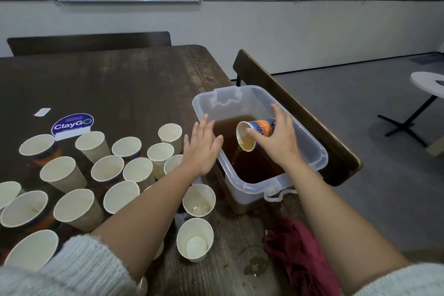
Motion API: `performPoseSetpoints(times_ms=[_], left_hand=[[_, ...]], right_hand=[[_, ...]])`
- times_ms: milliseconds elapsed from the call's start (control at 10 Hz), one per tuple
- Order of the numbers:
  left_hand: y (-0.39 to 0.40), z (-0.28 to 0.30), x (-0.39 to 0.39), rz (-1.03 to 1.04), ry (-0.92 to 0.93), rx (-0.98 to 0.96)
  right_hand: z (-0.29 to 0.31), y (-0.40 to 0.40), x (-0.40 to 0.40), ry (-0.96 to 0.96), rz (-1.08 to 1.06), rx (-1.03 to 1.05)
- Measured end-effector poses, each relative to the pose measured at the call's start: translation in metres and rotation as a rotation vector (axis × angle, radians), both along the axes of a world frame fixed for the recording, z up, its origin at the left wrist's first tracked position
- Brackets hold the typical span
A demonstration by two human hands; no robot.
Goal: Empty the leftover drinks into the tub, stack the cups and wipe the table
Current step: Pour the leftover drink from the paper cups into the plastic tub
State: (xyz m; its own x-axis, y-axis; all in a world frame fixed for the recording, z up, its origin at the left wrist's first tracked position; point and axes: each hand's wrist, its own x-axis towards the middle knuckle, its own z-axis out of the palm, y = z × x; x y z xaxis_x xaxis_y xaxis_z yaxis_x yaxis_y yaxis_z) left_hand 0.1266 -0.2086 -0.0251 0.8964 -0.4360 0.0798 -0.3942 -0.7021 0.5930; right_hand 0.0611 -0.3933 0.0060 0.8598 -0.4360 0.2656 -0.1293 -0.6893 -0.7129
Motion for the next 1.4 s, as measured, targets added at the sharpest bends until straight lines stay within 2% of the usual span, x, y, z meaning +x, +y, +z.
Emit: performPoseSetpoints(times_ms=[500,800,900,1000,1100,1200,1300,1400], left_hand=[[-0.001,0.000,-0.001,0.008,-0.004,0.003],[0.000,0.005,-0.002,-0.007,0.008,0.046],[0.007,0.016,0.000,-0.045,-0.016,0.093],[0.021,0.036,0.006,-0.047,0.006,-0.058],[0.044,0.063,0.012,-0.038,0.128,-0.374],[0.077,0.081,0.013,-0.009,0.160,-0.480],[0.127,0.086,0.012,0.028,0.089,-0.559],[0.194,0.088,0.003,0.132,0.018,-0.651]], right_hand=[[-0.002,0.003,0.000,0.003,0.032,-0.144],[-0.002,0.007,-0.004,-0.022,0.090,-0.299],[0.006,0.016,0.000,-0.069,0.023,-0.041],[0.025,0.035,0.006,-0.136,-0.032,0.225],[0.042,0.067,0.018,-0.154,-0.009,0.388],[0.053,0.107,0.034,-0.091,0.071,0.609],[0.067,0.162,0.049,0.069,0.197,0.825],[0.073,0.235,0.062,0.201,0.380,0.937]])
